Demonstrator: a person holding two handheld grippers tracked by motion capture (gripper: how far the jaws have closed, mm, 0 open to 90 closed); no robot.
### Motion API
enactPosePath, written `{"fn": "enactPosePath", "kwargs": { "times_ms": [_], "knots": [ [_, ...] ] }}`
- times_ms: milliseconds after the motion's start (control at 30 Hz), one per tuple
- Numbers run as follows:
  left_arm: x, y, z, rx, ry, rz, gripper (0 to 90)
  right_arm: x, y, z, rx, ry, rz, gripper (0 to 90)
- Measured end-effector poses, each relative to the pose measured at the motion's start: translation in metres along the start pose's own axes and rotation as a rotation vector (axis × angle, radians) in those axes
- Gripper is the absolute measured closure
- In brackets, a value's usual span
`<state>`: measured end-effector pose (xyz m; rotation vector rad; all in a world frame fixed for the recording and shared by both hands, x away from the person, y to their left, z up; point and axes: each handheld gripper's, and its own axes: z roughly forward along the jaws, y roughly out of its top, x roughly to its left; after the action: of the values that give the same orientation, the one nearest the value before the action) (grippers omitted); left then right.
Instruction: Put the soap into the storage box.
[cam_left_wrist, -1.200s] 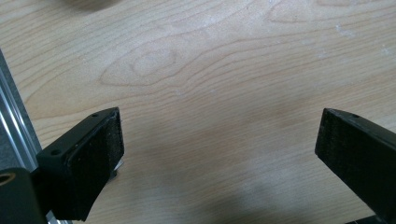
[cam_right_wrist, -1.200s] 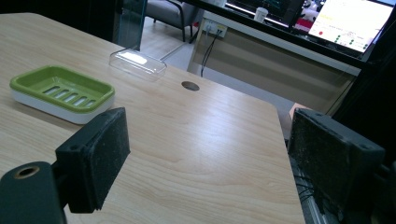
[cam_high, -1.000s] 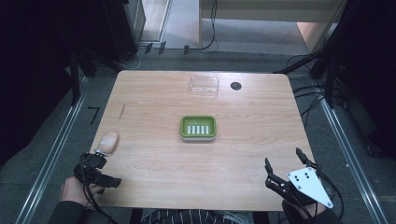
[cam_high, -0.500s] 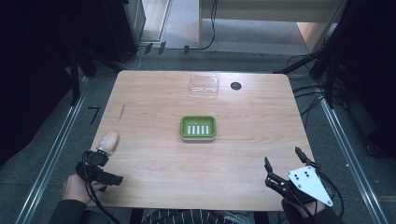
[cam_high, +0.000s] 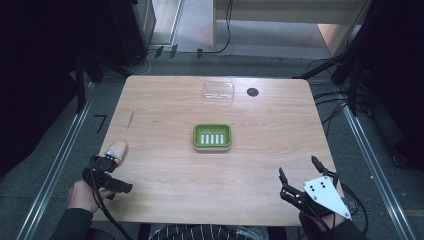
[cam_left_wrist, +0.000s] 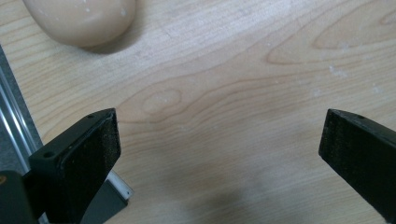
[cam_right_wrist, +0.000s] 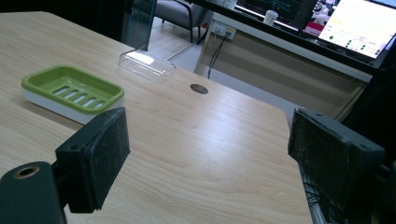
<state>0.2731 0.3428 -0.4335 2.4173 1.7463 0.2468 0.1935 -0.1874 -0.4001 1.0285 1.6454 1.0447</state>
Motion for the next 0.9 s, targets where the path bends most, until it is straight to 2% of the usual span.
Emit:
{"fn": "enactPosePath", "kwargs": {
  "times_ms": [333, 500, 900],
  "knots": [
    [0.010, 0.010, -0.002, -0.004, -0.005, -0.015, 0.0, -0.001, 0.000, 0.001, 0.002, 0.001, 0.012, 13.4],
    [0.013, 0.016, -0.001, -0.010, 0.000, -0.021, 0.0, 0.000, 0.000, 0.002, 0.001, 0.007, 0.002, 13.4],
    [0.015, 0.031, -0.002, -0.014, -0.014, -0.006, 0.0, 0.000, 0.000, 0.002, 0.001, 0.007, 0.002, 13.4]
  ]
}}
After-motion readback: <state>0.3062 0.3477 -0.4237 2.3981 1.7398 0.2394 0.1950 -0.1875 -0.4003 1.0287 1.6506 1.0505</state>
